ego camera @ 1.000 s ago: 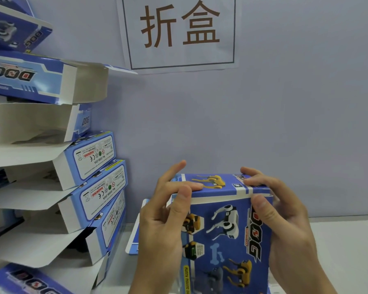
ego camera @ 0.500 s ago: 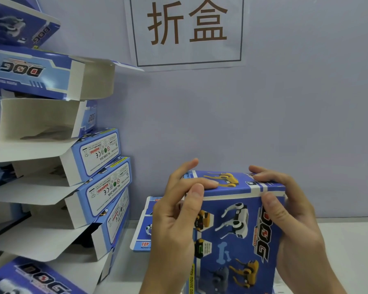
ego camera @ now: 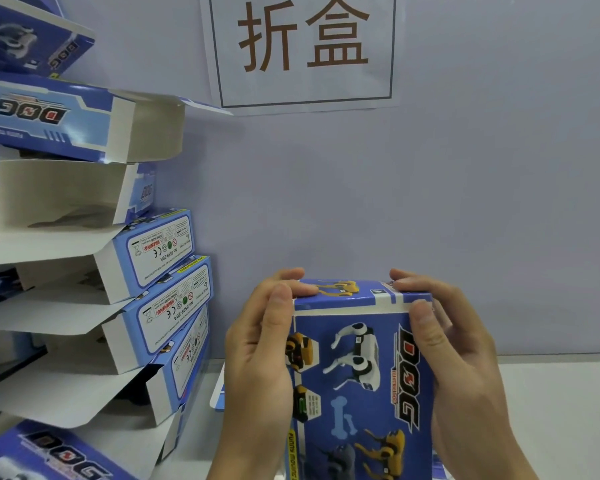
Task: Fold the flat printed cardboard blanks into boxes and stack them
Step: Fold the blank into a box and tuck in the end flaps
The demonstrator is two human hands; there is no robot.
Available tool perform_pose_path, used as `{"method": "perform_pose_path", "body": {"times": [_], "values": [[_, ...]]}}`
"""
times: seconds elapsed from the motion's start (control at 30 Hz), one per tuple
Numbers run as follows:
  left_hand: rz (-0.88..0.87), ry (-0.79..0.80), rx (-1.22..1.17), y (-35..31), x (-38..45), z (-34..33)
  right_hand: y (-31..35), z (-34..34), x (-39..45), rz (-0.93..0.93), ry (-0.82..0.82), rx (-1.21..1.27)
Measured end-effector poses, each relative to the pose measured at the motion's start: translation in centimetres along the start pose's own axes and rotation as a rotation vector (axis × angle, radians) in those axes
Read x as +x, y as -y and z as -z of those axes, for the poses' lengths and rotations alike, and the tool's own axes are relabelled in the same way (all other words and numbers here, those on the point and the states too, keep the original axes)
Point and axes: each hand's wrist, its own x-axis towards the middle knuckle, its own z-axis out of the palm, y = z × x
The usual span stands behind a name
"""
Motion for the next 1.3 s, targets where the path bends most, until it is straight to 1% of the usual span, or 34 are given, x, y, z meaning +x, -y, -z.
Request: {"method": "perform_pose_path", "body": {"times": [0.23, 0.33, 0.4, 0.47, 0.6, 0.77, 0.93, 1.1, 1.2, 1.3], "values": [[-0.016, -0.048, 0.031, -0.3, 0.2, -0.2, -0.1, -0.5, 0.0, 0.015, -0.020, -0.037], [-0.029, -0.012, 0.058, -0.3, 0.0, -0.4, 0.0, -0.5, 0.0, 0.047, -0.026, -0.036], [-0.017, 0.053, 0.072, -0.4, -0.3, -0.6, 0.0, -0.1, 0.0, 0.050, -0.062, -0.025], [-0.001, 0.097, 0.094, -0.5, -0.6, -0.7, 0.2, 0.2, 0.1, 0.040, -0.059, -0.038], [-0.051, 0.078, 0.147, -0.8, -0.5, -0.8, 0.2, 0.3, 0.0, 0.011, -0.034, -0.031], [-0.035, 0.048, 0.111, -0.7, -0.2, -0.2, -0.5, 0.0, -0.2, 0.026, -0.035, 0.001], [-0.012, 0.032, 0.076, -0.3, -0.1, 0.0, -0.8, 0.0, -0.1, 0.082, -0.052, -0.048], [-0.010, 0.050, 0.047, 0.1, -0.2, -0.3, -0.3, 0.5, 0.1, 0.048, -0.016, 0.050], [-0.074, 0.124, 0.057, -0.2, -0.3, 0.1, -0.1, 0.7, 0.2, 0.011, -0.026, 0.052], [-0.068, 0.197, 0.086, -0.5, -0.2, 0.4, 0.0, 0.9, 0.4, 0.002, -0.039, 0.053]]}}
